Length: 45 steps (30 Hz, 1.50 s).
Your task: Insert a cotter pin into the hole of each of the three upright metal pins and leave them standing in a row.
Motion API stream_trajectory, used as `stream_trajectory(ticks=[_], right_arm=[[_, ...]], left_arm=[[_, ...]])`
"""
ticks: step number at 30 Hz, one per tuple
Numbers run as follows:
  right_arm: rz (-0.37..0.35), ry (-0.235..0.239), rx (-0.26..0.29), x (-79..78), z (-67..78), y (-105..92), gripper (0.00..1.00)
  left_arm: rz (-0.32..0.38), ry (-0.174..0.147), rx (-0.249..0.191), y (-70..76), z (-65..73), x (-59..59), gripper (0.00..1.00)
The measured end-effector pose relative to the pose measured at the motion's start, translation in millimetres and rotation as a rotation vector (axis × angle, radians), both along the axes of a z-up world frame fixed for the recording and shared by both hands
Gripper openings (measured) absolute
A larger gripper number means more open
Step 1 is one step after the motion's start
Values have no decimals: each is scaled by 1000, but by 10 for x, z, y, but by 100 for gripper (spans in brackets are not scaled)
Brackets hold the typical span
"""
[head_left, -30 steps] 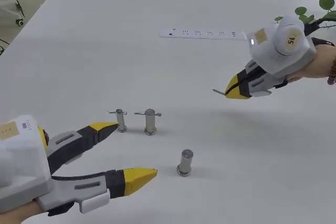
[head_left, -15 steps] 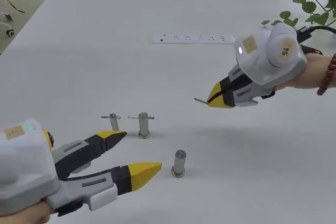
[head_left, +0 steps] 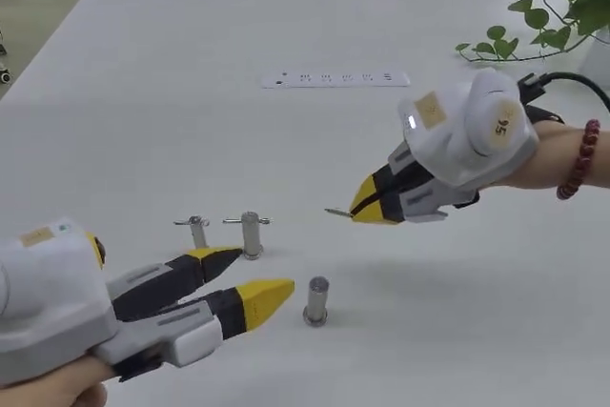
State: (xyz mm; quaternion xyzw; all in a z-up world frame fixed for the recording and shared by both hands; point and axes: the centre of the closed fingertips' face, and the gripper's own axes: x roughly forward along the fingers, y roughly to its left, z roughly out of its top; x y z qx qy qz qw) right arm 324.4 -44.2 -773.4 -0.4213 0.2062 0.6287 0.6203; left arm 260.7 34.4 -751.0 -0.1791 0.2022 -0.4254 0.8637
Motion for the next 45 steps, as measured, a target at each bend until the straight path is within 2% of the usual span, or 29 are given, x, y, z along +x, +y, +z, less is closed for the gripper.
stream_trajectory(ticks=[6, 8, 13, 14, 19, 40, 45], right_arm=[[23, -7, 12, -167, 14, 96, 2], [36, -10, 16, -229, 21, 132, 2], [64, -18, 16, -339, 26, 205, 2], [67, -20, 16, -352, 28, 214, 2], [88, -28, 21, -415, 50, 273, 2], [129, -55, 18, -536, 78, 377, 2], [132, -58, 18, -543, 85, 385, 2]], left_arm=[[1, 61, -52, -59, 7, 11, 43], [6, 90, -68, -82, 5, 22, 41], [-1, 124, -100, -143, 29, 43, 37], [4, 153, -122, -158, 36, 48, 37], [0, 193, -140, -195, 36, 56, 31], [-20, 299, -179, -329, 46, 95, 13], [-21, 315, -168, -346, 18, 95, 9]])
